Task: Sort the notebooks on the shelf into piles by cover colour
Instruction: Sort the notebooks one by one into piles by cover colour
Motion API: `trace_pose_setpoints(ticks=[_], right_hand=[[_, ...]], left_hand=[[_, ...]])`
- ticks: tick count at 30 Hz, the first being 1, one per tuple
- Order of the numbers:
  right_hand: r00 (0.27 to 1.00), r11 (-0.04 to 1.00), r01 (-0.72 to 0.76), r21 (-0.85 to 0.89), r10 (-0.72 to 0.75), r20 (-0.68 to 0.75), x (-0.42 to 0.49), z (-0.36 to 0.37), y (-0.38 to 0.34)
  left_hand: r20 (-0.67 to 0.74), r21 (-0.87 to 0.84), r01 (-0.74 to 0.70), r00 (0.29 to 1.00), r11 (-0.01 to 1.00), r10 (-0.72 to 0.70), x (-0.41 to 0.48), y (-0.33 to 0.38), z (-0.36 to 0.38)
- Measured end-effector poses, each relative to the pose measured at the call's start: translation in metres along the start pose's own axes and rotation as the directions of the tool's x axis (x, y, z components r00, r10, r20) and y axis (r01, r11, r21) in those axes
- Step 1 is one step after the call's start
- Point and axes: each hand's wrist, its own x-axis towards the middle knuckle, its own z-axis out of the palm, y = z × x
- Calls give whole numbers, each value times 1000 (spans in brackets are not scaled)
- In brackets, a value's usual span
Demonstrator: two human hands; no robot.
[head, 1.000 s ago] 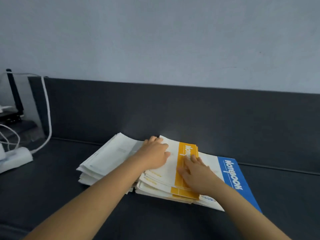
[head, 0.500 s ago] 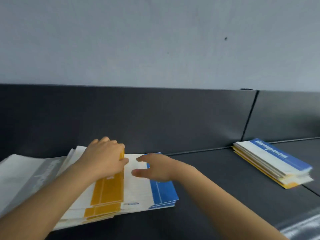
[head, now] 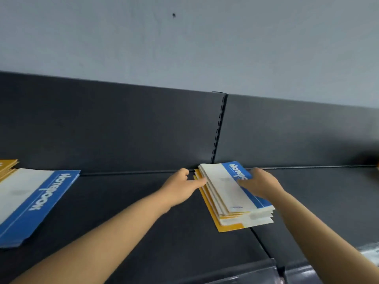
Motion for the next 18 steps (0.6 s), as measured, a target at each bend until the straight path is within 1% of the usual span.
trace_pose_setpoints(ticks=[3,6,9,11,13,18], right_hand=[[997,998,7,55,-12,76,17,-1,18],[988,988,23,152,-46,150,21,-1,22],[979,967,8,254,-59,195,18,-1,21],[971,950,3,313,-78,227,16,2,17],[959,938,18,345,-114,259,12,7,9],[929,910,99,404,-230,290,-1,22,-17]], left_hand=[[3,-168,81,997,982,-82,11,18,42],[-23,-279,118,991,953,-129,20,27,63],[-52,-351,141,984,926,-170,24,28,73],[-78,-373,154,977,915,-196,23,26,74],[-103,-359,163,972,919,-213,23,20,69],[-142,-336,198,956,921,-258,7,11,40]])
